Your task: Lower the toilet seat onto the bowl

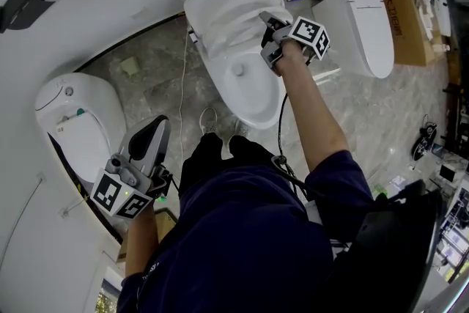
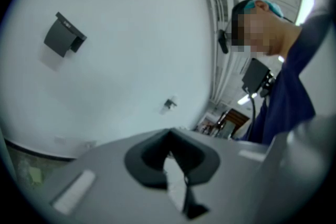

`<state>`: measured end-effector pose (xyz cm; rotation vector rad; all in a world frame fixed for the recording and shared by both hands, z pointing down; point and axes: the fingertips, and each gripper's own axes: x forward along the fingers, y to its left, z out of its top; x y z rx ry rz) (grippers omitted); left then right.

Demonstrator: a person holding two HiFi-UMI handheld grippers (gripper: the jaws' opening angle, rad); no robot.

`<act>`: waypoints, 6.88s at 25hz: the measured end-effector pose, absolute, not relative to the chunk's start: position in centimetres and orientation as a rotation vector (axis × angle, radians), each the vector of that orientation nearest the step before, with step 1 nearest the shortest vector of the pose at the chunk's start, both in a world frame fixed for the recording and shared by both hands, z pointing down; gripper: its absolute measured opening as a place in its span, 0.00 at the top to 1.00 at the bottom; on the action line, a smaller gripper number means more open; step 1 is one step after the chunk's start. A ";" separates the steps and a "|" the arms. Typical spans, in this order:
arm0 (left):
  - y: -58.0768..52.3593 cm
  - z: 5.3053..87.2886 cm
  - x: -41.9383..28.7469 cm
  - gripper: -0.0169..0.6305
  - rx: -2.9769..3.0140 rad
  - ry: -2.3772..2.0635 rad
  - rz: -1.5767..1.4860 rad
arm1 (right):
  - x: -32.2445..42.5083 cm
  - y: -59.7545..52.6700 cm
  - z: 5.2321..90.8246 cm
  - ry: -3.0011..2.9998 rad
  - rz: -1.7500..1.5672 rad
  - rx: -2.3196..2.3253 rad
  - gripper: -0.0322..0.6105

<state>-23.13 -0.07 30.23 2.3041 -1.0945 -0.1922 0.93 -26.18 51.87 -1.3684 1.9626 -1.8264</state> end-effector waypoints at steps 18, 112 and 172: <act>1.7 29.0 -16.7 0.97 2.403 -0.936 -0.180 | 5.9 -13.8 52.3 1.908 -1.867 -1.317 0.90; 4.9 28.6 -5.0 0.97 2.514 -0.694 0.064 | 13.9 6.3 65.0 1.493 -2.193 -1.351 0.80; 5.9 31.5 -0.2 0.97 2.470 -0.566 0.313 | 16.3 13.2 73.8 1.305 -2.288 -1.401 0.81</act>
